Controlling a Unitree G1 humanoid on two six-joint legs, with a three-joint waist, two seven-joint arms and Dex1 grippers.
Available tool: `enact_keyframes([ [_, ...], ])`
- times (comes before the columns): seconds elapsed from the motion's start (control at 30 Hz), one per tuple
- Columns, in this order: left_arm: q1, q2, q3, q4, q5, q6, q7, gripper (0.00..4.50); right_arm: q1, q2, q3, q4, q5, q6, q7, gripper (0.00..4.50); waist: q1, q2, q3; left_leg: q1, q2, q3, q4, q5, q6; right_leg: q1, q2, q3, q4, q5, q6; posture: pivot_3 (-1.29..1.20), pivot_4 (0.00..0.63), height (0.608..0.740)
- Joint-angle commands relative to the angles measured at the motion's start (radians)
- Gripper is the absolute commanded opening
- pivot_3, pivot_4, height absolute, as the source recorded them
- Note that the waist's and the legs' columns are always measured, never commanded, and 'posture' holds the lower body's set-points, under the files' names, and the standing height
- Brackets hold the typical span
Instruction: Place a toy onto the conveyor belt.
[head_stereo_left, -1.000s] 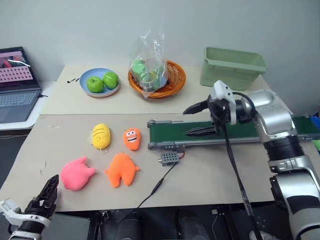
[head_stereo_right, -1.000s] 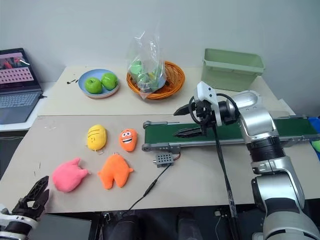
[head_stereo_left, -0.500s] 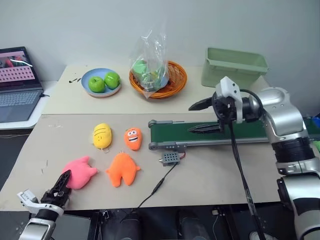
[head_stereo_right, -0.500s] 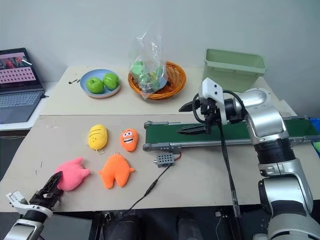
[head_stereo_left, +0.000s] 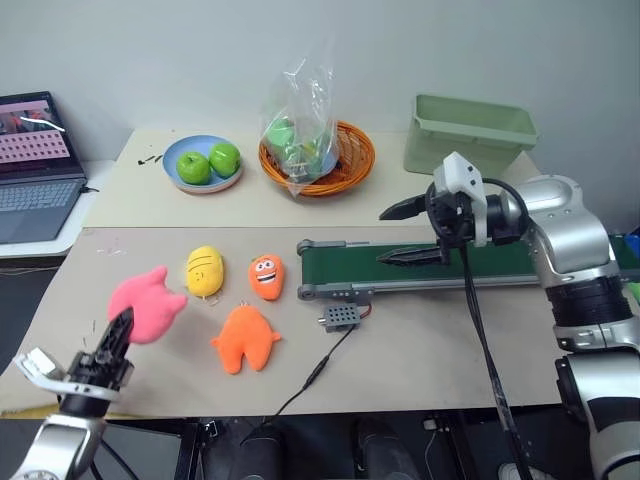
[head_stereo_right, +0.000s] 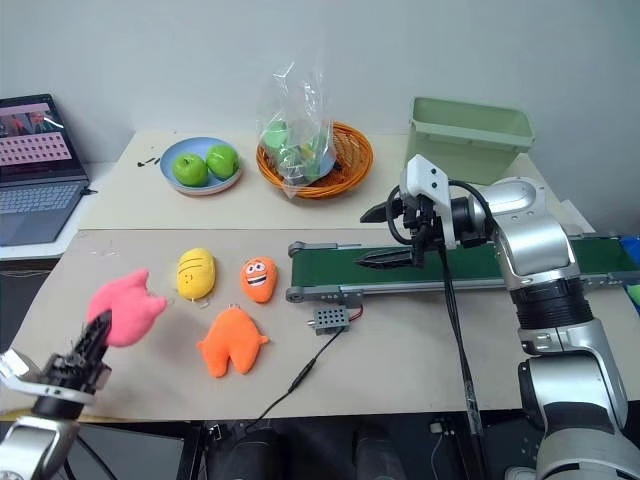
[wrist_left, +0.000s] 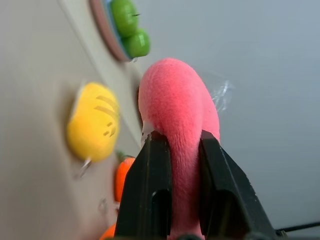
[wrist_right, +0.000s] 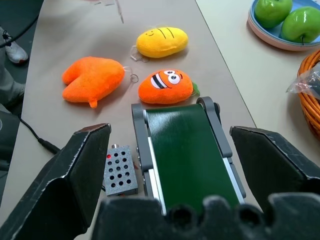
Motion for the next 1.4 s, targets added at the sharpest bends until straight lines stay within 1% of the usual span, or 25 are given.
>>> enact_keyframes([
  [0.03, -0.126, 0.056, -0.102, -0.161, 0.095, -0.049, 0.078, 0.64, -0.014, -0.012, -0.033, -0.013, 0.011, -0.009, -0.005, 4.50, 0.004, 0.000, 0.000, 0.000, 0.000, 0.000, 0.000, 0.000, 0.000, 0.001, 0.000, 0.000, 0.000, 0.000, 0.000, 0.00, 0.150, 0.740],
  [0.07, -0.177, 0.085, -0.161, -0.190, 0.190, -0.062, 0.100, 0.64, -0.013, -0.013, -0.034, -0.015, 0.011, -0.009, -0.007, 4.50, 0.003, 0.000, 0.000, 0.000, -0.001, 0.000, 0.000, 0.000, 0.000, 0.001, 0.000, 0.000, -0.001, 0.000, 0.000, 0.00, 0.150, 0.740],
  [0.1, -0.235, 0.113, -0.217, -0.215, 0.253, -0.063, 0.112, 0.64, -0.013, -0.013, -0.035, -0.017, 0.011, -0.008, -0.009, 4.50, 0.002, 0.000, 0.000, 0.000, -0.001, 0.000, 0.000, 0.000, 0.000, 0.001, 0.000, 0.001, -0.001, 0.000, 0.000, 0.00, 0.150, 0.740],
  [0.17, -0.339, 0.234, -0.400, -0.298, 0.493, -0.074, 0.066, 0.64, -0.008, -0.020, -0.044, -0.028, 0.015, -0.002, -0.015, 4.50, 0.002, -0.001, 0.001, -0.001, -0.001, 0.000, 0.000, 0.000, 0.000, 0.000, 0.000, 0.001, -0.001, 0.000, 0.001, 0.00, 0.150, 0.740],
  [0.23, -0.359, 0.351, -0.568, -0.346, 0.720, -0.118, -0.006, 0.64, 0.000, -0.028, -0.050, -0.036, 0.017, 0.001, -0.021, 4.50, -0.001, -0.001, 0.001, -0.004, -0.001, -0.002, 0.000, 0.000, 0.000, -0.001, 0.001, 0.000, -0.002, 0.001, 0.001, 0.00, 0.150, 0.740],
  [0.27, -0.351, 0.419, -0.663, -0.351, 0.874, -0.175, -0.037, 0.64, 0.005, -0.031, -0.052, -0.040, 0.017, 0.002, -0.025, 4.50, -0.005, -0.001, 0.001, -0.004, -0.002, -0.001, -0.001, 0.000, 0.000, -0.001, 0.000, 0.000, -0.003, 0.001, 0.001, 0.00, 0.150, 0.740],
  [0.33, -0.332, 0.527, -0.827, -0.329, 1.155, -0.322, -0.093, 0.64, 0.015, -0.035, -0.056, -0.050, 0.019, 0.006, -0.032, 4.50, -0.016, 0.001, 0.000, -0.001, -0.002, 0.002, -0.005, 0.000, 0.000, -0.001, 0.000, 0.003, -0.003, 0.001, 0.001, 0.00, 0.150, 0.740],
  [0.43, -0.343, 0.604, -0.962, -0.238, 1.495, -0.556, -0.096, 0.64, 0.033, -0.041, -0.063, -0.070, 0.025, 0.015, -0.044, 4.50, -0.018, 0.002, 0.001, -0.002, 0.000, 0.003, -0.010, 0.000, 0.000, -0.003, 0.003, 0.003, -0.010, 0.000, 0.000, 0.00, 0.150, 0.740],
  [0.53, -0.377, 0.644, -1.032, -0.126, 1.789, -0.754, -0.038, 0.64, 0.045, -0.045, -0.068, -0.084, 0.027, 0.021, -0.053, 4.50, -0.010, 0.002, 0.001, -0.006, 0.003, 0.002, -0.010, 0.000, 0.000, -0.009, 0.006, 0.003, -0.008, 0.001, -0.001, 0.00, 0.150, 0.740],
  [0.57, -0.386, 0.642, -1.037, -0.102, 1.845, -0.803, -0.020, 0.64, 0.048, -0.047, -0.070, -0.088, 0.028, 0.024, -0.055, 4.50, -0.006, 0.002, 0.001, -0.008, 0.003, 0.002, -0.009, 0.000, 0.000, -0.011, 0.005, 0.003, -0.008, 0.001, -0.001, 0.00, 0.150, 0.740],
  [0.7, -0.431, 0.596, -1.038, -0.031, 2.028, -0.946, 0.072, 0.64, 0.055, -0.048, -0.075, -0.102, 0.031, 0.034, -0.063, 4.50, -0.002, 0.002, 0.001, -0.010, 0.002, 0.004, -0.007, 0.000, 0.000, -0.013, 0.003, 0.003, -0.004, 0.001, -0.001, 0.00, 0.150, 0.740],
  [0.83, -0.476, 0.523, -1.079, 0.020, 2.138, -1.046, 0.090, 0.64, 0.060, -0.051, -0.075, -0.111, 0.033, 0.043, -0.062, 4.50, 0.005, 0.002, 0.001, -0.011, 0.000, 0.005, -0.005, 0.000, 0.000, -0.013, 0.000, 0.003, -0.001, 0.002, 0.000, 0.00, 0.150, 0.740],
  [0.93, -0.537, 0.467, -1.114, 0.103, 2.215, -1.107, 0.110, 0.64, 0.055, -0.048, -0.075, -0.110, 0.031, 0.045, -0.063, 4.50, 0.008, 0.002, 0.001, -0.011, 0.000, 0.005, -0.004, 0.000, 0.000, -0.013, 0.000, 0.003, -0.001, 0.002, 0.000, 0.00, 0.150, 0.740],
  [1.13, -0.684, 0.381, -1.187, 0.318, 2.309, -1.241, 0.124, 0.64, 0.067, -0.056, -0.089, -0.139, 0.038, 0.058, -0.076, 4.50, 0.011, 0.002, 0.001, -0.010, 0.000, 0.005, -0.004, 0.001, 0.000, -0.013, 0.000, 0.003, 0.000, 0.002, 0.000, 0.00, 0.150, 0.740],
  [1.27, -0.782, 0.326, -1.222, 0.449, 2.338, -1.300, 0.117, 0.64, 0.090, -0.067, -0.102, -0.167, 0.046, 0.073, -0.097, 4.50, 0.013, 0.002, 0.001, -0.011, 0.000, 0.005, -0.003, 0.001, 0.000, -0.013, 0.000, 0.003, 0.002, 0.002, 0.001, 0.00, 0.150, 0.740],
  [1.4, -0.807, 0.273, -1.256, 0.494, 2.355, -1.335, 0.101, 0.64, 0.104, -0.071, -0.112, -0.195, 0.056, 0.089, -0.124, 4.50, 0.013, 0.002, 0.001, -0.011, -0.001, 0.005, -0.003, 0.001, 0.000, -0.013, 0.000, 0.003, 0.003, 0.003, 0.002, 0.00, 0.150, 0.740],
])
